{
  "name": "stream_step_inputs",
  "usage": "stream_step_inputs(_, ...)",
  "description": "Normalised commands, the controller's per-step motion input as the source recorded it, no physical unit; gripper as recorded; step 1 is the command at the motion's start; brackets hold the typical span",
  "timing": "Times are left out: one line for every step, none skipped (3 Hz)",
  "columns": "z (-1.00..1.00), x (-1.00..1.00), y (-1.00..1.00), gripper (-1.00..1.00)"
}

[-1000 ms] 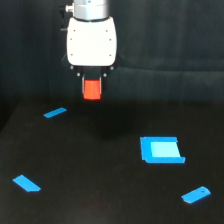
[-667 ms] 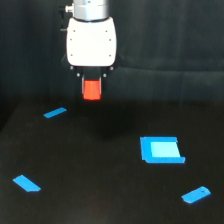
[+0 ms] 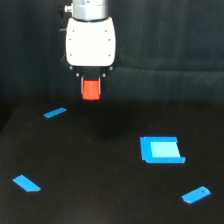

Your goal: Pick up the red object from the table

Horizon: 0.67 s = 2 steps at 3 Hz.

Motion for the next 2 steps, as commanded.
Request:
stream_step_inputs(0.04,-0.05,-0.02,-0.98)
stream_step_inputs(0.04,0.03,-0.02,-0.99)
